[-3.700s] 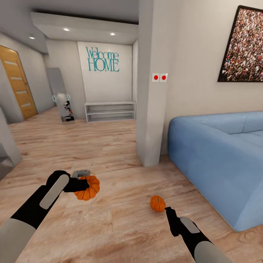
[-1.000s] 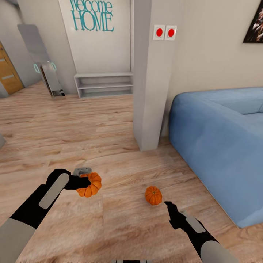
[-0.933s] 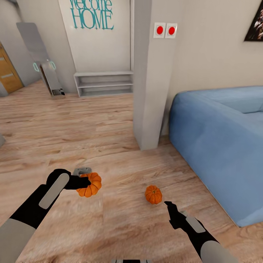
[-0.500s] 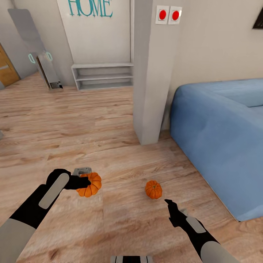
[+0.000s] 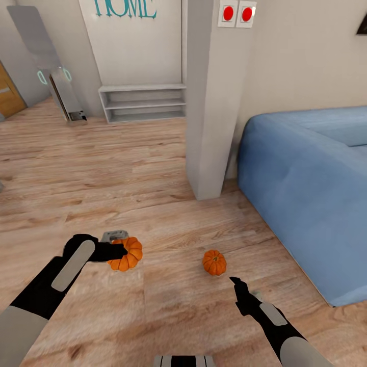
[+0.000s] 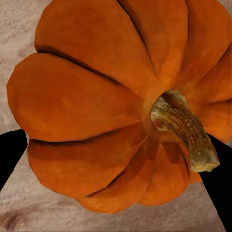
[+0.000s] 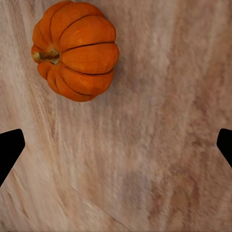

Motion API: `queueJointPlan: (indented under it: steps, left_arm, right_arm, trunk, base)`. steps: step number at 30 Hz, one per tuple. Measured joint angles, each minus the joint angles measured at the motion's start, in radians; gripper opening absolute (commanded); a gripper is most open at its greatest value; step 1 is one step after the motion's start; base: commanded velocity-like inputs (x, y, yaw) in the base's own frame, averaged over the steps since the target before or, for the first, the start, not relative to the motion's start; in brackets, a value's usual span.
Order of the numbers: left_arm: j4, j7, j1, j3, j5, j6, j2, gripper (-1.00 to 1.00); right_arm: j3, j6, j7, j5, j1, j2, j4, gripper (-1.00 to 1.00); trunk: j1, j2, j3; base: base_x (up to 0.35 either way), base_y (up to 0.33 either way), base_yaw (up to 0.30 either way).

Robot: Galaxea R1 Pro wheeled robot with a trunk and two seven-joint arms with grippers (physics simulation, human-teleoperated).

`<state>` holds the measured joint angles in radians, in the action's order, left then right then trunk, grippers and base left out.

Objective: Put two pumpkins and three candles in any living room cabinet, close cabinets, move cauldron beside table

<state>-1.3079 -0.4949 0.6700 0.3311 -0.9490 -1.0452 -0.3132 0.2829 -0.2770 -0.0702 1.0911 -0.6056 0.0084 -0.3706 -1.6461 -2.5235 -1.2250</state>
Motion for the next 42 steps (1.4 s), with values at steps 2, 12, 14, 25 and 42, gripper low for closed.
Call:
queueJointPlan:
  steps: [2,12,14,25,42]
  left_arm:
    - [-0.036,0.001,-0.003,-0.001,0.000,-0.001,-0.013,-1.00]
    - [-0.134,0.001,-0.007,-0.003,-0.016,-0.001,-0.063,-1.00]
    - [-0.140,0.001,-0.007,-0.003,-0.016,-0.001,-0.064,-1.00]
    - [-0.148,0.001,-0.008,-0.003,-0.015,-0.001,-0.065,-1.00]
    - [-0.147,0.001,-0.008,-0.003,-0.015,-0.001,-0.065,-1.00]
  right_arm:
    - [0.000,0.000,0.000,-0.001,0.000,0.000,-0.001,1.00]
    - [-0.003,-0.003,-0.002,-0.001,0.000,0.000,-0.013,1.00]
    - [-0.003,-0.004,-0.002,-0.001,0.000,0.000,-0.014,1.00]
    - [-0.003,-0.006,-0.002,-0.001,0.000,0.000,-0.015,1.00]
    - [-0.003,-0.012,-0.001,-0.001,0.000,0.000,-0.015,1.00]
  trunk:
    - [0.000,0.000,0.000]
    - [0.000,0.000,0.000]
    - [0.000,0.000,0.000]
    - [0.000,0.000,0.000]
    - [0.000,0.000,0.000]
  base:
    - [0.000,0.000,0.000]
    - [0.006,0.000,0.000]
    - [0.140,0.000,0.000]
    - [0.176,0.000,0.000]
    - [0.158,0.000,0.000]
